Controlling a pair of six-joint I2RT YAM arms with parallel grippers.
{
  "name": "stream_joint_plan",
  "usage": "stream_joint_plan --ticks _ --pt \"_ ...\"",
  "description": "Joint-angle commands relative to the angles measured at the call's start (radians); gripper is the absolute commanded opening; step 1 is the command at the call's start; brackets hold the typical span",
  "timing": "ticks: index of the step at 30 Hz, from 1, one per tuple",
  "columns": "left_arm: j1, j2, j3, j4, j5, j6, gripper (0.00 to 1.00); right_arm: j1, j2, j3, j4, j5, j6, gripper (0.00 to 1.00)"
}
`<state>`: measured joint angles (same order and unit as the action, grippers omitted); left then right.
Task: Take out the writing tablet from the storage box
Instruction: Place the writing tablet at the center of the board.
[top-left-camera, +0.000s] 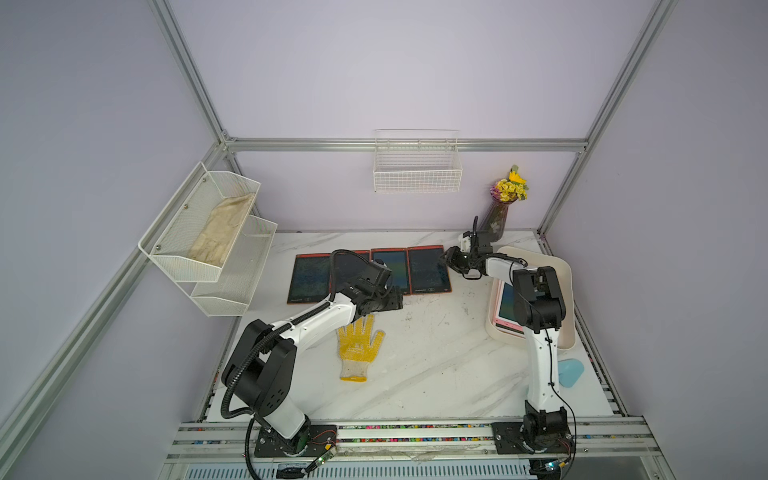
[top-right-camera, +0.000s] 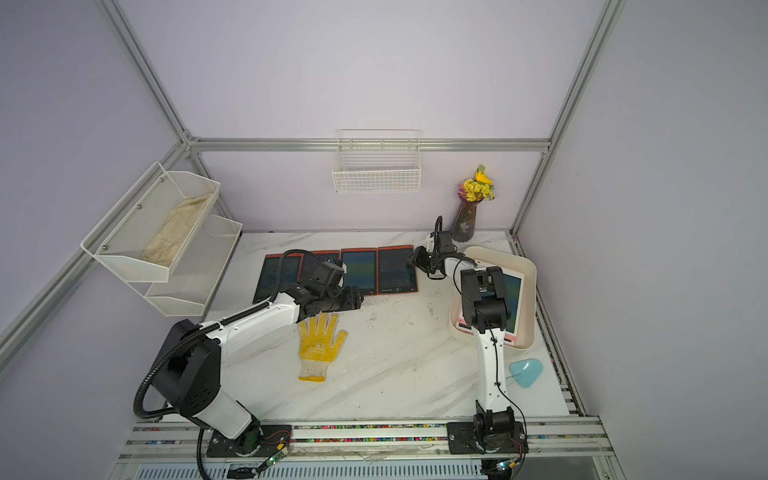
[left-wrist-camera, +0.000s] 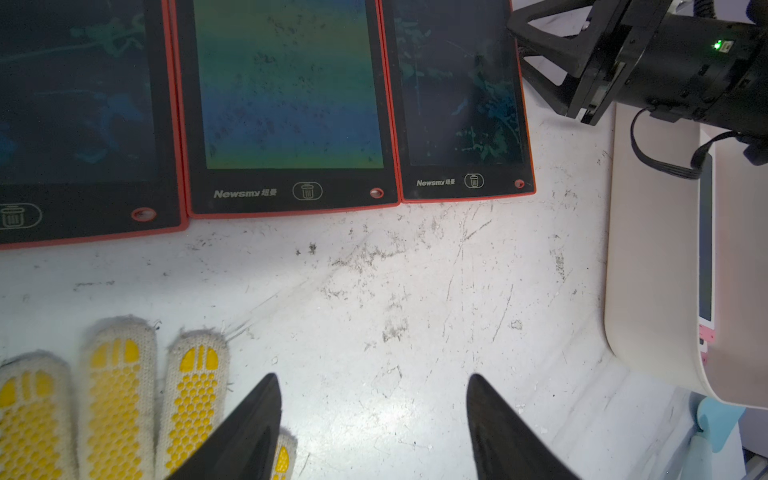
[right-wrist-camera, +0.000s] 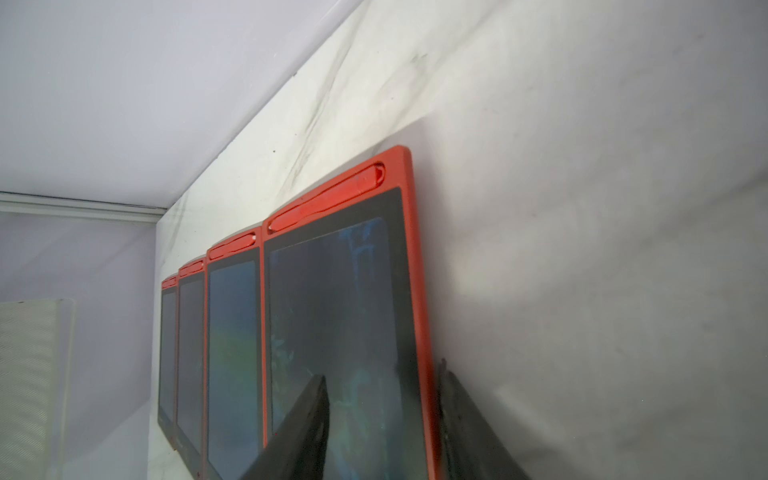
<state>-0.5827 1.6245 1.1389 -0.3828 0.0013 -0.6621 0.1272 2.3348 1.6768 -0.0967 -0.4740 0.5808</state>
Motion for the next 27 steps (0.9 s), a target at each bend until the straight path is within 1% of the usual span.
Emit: stream_joint_plan --ticks 1,5,9,15,19,24,27 --pt "0.004 0.007 0.110 0.022 0.009 -0.007 0.71 0.000 -0.095 -0.033 -0.037 0.085 -0.035 0.46" --pt "-0.001 0.016 0.123 0.019 0.014 -0.007 0.71 -0.003 -0.159 -0.056 -0.053 0.128 -0.054 0.46" --pt "-0.016 0.030 0.144 0.011 0.017 -0.001 0.71 -0.010 -0.234 -0.081 -0.061 0.140 -0.068 0.46" --pt "-0.073 0.071 0.208 -0.006 0.008 0.017 0.71 -0.033 -0.398 -0.180 -0.067 0.173 -0.079 0.46" --pt "-0.126 0.120 0.289 -0.021 0.008 0.024 0.71 -0.086 -0.526 -0.294 -0.061 0.185 -0.088 0.46" --pt "-0.198 0.211 0.421 -0.056 -0.001 0.040 0.72 -0.207 -0.683 -0.436 -0.057 0.184 -0.107 0.46" --pt "-0.236 0.285 0.516 -0.072 -0.001 0.047 0.73 -0.258 -0.747 -0.500 -0.065 0.263 -0.110 0.51"
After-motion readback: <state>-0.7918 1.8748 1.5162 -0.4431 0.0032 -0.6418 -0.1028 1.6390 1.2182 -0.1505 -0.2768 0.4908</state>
